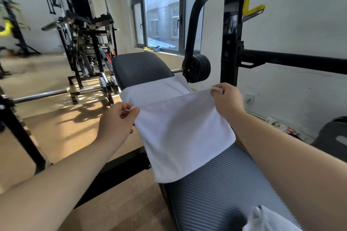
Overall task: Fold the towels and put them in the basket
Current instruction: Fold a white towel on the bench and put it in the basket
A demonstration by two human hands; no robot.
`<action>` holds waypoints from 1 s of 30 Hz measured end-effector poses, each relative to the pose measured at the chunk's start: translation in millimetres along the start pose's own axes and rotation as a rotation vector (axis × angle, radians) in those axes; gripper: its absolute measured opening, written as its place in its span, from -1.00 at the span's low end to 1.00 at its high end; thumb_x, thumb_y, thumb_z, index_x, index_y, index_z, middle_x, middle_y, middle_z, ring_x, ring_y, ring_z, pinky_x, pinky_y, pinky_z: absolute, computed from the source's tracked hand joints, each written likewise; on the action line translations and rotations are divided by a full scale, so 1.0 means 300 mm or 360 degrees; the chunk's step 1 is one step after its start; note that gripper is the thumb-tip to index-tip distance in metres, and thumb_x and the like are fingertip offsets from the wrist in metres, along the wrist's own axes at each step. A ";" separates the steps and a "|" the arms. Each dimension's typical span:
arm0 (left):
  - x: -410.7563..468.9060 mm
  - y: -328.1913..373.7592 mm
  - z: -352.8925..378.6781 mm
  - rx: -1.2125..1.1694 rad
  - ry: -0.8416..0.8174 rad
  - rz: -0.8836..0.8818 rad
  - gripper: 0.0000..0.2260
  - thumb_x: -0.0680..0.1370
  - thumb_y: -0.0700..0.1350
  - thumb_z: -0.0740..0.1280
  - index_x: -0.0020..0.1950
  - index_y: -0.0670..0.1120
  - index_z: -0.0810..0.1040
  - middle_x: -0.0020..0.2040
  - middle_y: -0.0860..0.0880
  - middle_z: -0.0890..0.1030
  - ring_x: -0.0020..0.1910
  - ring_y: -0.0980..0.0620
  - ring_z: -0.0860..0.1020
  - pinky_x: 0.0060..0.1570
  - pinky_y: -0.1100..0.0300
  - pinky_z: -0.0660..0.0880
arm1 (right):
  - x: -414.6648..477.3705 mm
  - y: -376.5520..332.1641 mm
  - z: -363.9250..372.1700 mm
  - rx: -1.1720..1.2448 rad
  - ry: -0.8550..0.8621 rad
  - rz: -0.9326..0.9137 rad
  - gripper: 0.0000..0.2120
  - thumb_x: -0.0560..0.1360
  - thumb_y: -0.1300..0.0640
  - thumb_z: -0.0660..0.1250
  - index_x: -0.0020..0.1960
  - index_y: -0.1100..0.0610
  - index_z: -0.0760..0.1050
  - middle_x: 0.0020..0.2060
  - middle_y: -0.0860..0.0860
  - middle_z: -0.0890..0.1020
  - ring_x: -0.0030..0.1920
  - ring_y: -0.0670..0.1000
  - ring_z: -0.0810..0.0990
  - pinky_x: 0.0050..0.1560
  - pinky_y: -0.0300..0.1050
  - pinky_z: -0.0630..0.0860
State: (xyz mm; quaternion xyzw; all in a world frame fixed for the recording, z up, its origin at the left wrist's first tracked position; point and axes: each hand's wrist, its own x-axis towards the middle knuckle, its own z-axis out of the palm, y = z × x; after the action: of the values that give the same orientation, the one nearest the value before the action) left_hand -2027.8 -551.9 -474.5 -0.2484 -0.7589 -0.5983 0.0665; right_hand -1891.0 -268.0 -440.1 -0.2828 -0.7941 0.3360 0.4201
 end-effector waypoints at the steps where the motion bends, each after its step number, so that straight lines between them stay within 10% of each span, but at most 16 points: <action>1: 0.020 -0.003 0.000 -0.0004 0.0031 0.0007 -0.93 0.61 -0.01 0.37 -0.07 0.12 0.55 -0.11 0.03 0.66 -0.18 -0.01 0.64 -0.32 0.13 0.57 | 0.020 -0.009 0.022 -0.0014 0.0007 -0.0004 -0.79 0.64 0.08 0.25 0.17 0.05 0.63 -0.04 0.01 0.66 -0.09 0.01 0.60 -0.28 -0.20 0.41; 9: 0.194 -0.039 -0.016 0.0008 0.0130 0.0053 -0.92 0.63 0.01 0.30 0.00 0.05 0.55 -0.14 0.05 0.68 -0.26 0.17 0.63 -0.31 0.14 0.58 | 0.175 -0.068 0.198 -0.0027 -0.0031 0.0021 -0.73 0.63 0.09 0.17 -0.13 0.11 0.58 -0.36 -0.02 0.51 -0.32 0.06 0.45 -0.28 -0.17 0.36; 14: 0.304 -0.059 -0.032 -0.0037 0.0249 -0.0032 -0.90 0.61 0.05 0.30 -0.01 0.04 0.54 -0.11 -0.01 0.69 -0.21 -0.05 0.68 -0.25 0.03 0.60 | 0.266 -0.115 0.298 -0.0026 -0.0048 -0.0041 -0.58 0.61 0.10 0.20 -0.42 0.08 0.25 -0.51 -0.02 0.30 -0.42 0.04 0.28 -0.41 -0.17 0.22; 21: 0.360 -0.122 -0.029 -0.0043 0.0217 -0.0233 -0.85 0.59 0.04 0.35 -0.03 -0.02 0.62 -0.07 -0.06 0.66 -0.05 -0.13 0.64 0.02 -0.13 0.61 | 0.367 -0.094 0.406 -0.0133 -0.0235 0.0084 -0.59 0.58 0.09 0.25 -0.42 0.07 0.28 -0.49 -0.04 0.35 -0.42 0.01 0.32 -0.51 -0.19 0.22; 26: 0.379 -0.144 -0.013 -0.0186 -0.0026 -0.0393 -0.88 0.59 0.00 0.37 -0.03 -0.01 0.65 0.06 0.00 0.64 0.06 -0.02 0.57 -0.13 0.13 0.47 | 0.375 -0.057 0.439 0.0154 -0.0563 0.0408 -0.81 0.55 0.04 0.31 -0.20 0.09 0.56 -0.28 0.04 0.59 -0.31 0.08 0.54 -0.40 -0.21 0.42; 30: 0.394 -0.163 -0.017 -0.0413 -0.0110 -0.0549 -0.81 0.55 0.01 0.42 0.10 -0.04 0.66 0.24 -0.06 0.63 0.28 -0.16 0.55 0.35 -0.21 0.44 | 0.382 -0.046 0.449 0.0394 -0.0614 0.0509 -0.83 0.52 0.11 0.35 -0.01 0.16 0.67 -0.12 0.09 0.72 -0.20 0.11 0.68 -0.17 -0.05 0.61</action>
State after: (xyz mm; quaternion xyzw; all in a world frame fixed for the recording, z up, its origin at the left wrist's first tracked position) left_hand -2153.9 -529.3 -468.9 -0.1418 -0.7085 -0.6847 -0.0955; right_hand -2064.7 -232.5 -431.4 -0.2820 -0.7576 0.5401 0.2342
